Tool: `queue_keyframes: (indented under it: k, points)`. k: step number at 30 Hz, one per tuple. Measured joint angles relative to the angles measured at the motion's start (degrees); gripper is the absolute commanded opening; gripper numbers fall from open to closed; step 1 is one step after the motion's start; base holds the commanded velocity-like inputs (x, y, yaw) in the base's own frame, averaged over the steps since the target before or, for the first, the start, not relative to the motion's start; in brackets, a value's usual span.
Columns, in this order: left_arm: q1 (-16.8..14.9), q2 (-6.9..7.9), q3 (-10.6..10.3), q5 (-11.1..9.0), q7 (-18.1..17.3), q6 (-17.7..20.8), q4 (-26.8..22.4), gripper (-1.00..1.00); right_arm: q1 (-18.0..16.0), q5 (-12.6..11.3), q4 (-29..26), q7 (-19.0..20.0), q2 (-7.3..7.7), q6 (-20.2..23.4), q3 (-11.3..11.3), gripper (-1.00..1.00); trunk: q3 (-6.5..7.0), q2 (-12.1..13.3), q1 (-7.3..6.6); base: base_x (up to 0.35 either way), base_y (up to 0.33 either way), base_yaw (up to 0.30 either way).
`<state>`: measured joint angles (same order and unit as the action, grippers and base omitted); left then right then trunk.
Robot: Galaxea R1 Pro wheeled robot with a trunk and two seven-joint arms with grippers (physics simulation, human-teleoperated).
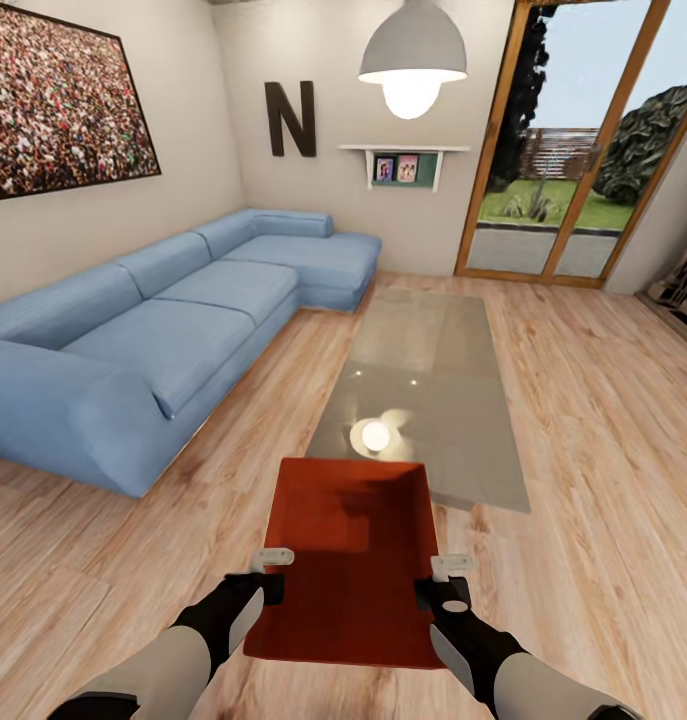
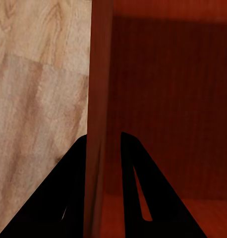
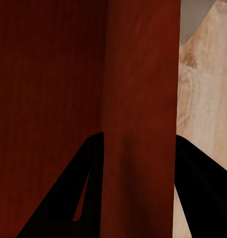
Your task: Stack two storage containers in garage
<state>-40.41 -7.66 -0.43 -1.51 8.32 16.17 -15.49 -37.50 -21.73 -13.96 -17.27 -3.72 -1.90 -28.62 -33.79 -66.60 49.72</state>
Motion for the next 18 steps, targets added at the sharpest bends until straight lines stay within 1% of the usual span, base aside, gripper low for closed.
queue_keyframes:
  k: [3,5,18]
  points:
    - [0.0,0.0,0.1,0.0,0.0,-0.1,0.0,-1.0,0.0,0.0,0.0,0.0,0.01,0.0,0.0,-1.0,0.24,0.0,0.0,0.0,0.0,0.0]
    - [0.0,-0.01,0.1,0.0,0.0,-0.2,0.0,-1.0,0.0,-0.2,-0.1,0.0,0.07,0.0,-0.2,-1.0,0.29,0.0,0.0,0.0,0.0,0.114]
    - [0.0,0.0,0.1,0.1,-0.1,0.0,0.0,-1.0,0.0,0.0,0.1,0.0,-0.01,0.0,0.0,-1.0,0.29,0.0,0.0,0.0,0.0,0.288]
